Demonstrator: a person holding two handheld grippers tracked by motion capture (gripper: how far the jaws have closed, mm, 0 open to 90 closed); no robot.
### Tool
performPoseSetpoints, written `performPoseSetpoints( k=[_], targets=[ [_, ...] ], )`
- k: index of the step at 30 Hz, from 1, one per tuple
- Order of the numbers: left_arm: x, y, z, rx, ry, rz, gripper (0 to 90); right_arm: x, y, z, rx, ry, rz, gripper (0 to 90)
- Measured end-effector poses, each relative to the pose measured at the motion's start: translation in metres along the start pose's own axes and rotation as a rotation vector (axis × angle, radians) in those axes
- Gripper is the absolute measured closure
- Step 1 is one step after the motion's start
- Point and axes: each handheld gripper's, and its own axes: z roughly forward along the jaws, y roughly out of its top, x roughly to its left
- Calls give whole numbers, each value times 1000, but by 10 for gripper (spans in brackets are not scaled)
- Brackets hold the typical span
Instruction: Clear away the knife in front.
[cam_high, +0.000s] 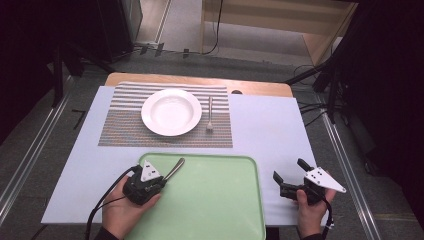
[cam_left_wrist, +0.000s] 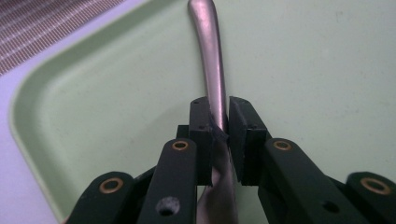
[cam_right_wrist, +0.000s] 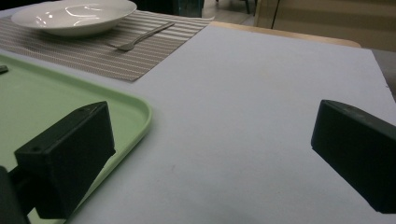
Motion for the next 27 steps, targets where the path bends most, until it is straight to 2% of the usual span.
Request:
performPoseSetpoints(
  k=[4, 7, 8, 11, 16, 19, 21, 24, 25, 27],
  targets=[
    [-3, -1, 0, -7, -3, -14, 786, 0, 0, 0, 0, 1, 0, 0],
    [-1, -3, 0, -16, -28, -37, 781, 0, 0, 0, -2, 0, -1, 0],
    [-1, -3, 0, -17, -39, -44, 773, 0, 0, 0, 0, 1, 1, 0],
    [2, -1, 2, -27, -41, -51, 666, 0, 0, 0, -5, 2, -3, 0],
    [4, 6, 2, -57, -62, -46, 668, 0, 0, 0, -1, -2, -4, 0],
    [0, 14, 4, -66, -66, -10, 730, 0, 0, 0, -1, -1, -4, 0],
    [-2, 19, 7, -67, -84, 1, 769, 0, 0, 0, 1, -2, -2, 0],
    [-6, 26, 14, -51, -96, 33, 831, 0, 0, 0, 1, -1, -2, 0],
    [-6, 27, 16, -46, -96, 37, 854, 0, 0, 0, -1, -2, -3, 0],
    [-5, 30, 22, -28, -70, 19, 887, 0, 0, 0, 0, 1, -4, 0]
  ],
)
